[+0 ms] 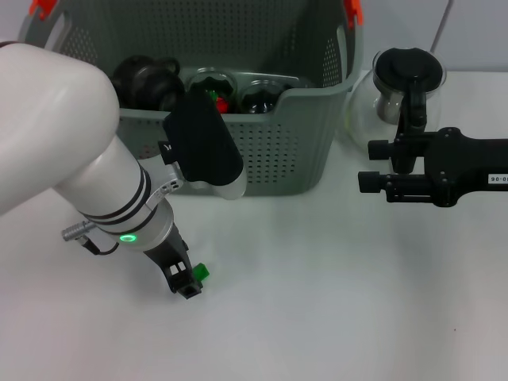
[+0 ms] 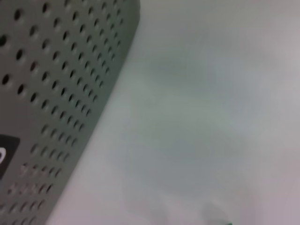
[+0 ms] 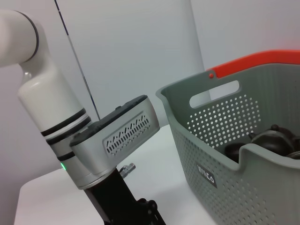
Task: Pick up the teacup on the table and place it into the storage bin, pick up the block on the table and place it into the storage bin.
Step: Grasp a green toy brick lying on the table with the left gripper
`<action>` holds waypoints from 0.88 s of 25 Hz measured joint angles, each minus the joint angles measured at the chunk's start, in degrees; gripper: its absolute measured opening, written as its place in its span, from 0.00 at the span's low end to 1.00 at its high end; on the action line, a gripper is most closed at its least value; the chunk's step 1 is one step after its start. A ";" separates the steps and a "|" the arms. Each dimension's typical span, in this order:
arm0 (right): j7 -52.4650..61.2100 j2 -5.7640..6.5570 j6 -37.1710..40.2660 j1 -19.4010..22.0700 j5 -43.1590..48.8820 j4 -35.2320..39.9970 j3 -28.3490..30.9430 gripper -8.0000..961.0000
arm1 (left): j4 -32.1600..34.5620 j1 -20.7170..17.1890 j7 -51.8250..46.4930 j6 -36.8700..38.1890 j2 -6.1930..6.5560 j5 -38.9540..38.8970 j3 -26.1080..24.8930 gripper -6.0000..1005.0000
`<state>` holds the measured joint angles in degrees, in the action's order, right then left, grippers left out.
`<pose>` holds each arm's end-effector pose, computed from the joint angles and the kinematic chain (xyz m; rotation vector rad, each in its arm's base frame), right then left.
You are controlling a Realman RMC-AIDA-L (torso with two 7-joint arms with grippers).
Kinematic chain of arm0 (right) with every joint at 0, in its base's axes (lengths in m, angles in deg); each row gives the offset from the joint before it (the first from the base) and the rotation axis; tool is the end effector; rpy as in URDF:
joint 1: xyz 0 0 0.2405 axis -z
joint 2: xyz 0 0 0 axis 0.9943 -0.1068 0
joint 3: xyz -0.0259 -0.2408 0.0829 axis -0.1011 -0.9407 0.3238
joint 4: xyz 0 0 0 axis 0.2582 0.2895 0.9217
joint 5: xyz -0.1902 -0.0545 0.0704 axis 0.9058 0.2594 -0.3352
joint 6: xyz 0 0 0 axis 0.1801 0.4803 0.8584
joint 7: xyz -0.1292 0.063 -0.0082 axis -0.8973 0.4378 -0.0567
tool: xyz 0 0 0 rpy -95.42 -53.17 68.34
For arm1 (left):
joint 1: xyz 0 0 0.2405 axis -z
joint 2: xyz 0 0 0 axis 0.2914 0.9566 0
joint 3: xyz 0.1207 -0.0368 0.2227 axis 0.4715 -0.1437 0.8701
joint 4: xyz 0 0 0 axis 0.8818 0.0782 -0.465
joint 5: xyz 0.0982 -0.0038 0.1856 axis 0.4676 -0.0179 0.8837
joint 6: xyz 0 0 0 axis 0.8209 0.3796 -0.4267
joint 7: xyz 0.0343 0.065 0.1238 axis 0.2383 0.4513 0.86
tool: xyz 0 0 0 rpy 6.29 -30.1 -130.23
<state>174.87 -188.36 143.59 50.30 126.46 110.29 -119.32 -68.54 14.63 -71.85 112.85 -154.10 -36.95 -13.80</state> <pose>0.2235 0.3458 0.0309 -2.8408 0.5908 0.6954 -0.1835 0.3277 -0.0642 -2.6720 -0.4622 0.8128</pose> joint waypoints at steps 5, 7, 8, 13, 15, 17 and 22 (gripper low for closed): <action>0.00 0.00 0.07 0.00 0.00 -0.10 0.00 0.71 | 0.64 -0.01 -0.57 -1.57 -0.02 0.21 1.30 0.61; 0.00 0.00 0.17 0.00 -0.01 -0.10 0.00 0.71 | 0.91 0.01 -0.75 -1.97 0.02 0.32 1.86 0.61; 0.00 0.00 0.27 0.01 0.00 -0.09 0.00 0.71 | 1.00 0.03 -0.77 -2.09 0.02 0.35 2.07 0.61; 0.00 0.00 0.44 0.16 0.00 -0.04 0.00 0.71 | 1.00 0.06 -0.80 -2.13 0.03 0.38 2.49 0.61; 0.00 0.00 0.44 0.17 -0.01 0.00 0.00 0.71 | 1.00 0.07 -0.81 -2.07 0.03 0.44 2.62 0.61; 0.00 0.00 0.44 0.17 0.00 0.05 0.00 0.71 | 0.89 0.07 -0.82 -1.99 0.02 0.45 2.87 0.61; 0.00 0.00 0.43 0.18 0.00 0.08 0.00 0.71 | -0.33 -0.06 -0.83 -1.53 0.03 0.53 3.37 0.55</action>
<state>174.87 -188.36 144.03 50.47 126.46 110.36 -119.31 -68.87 14.57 -72.68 111.32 -154.07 -36.42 -10.42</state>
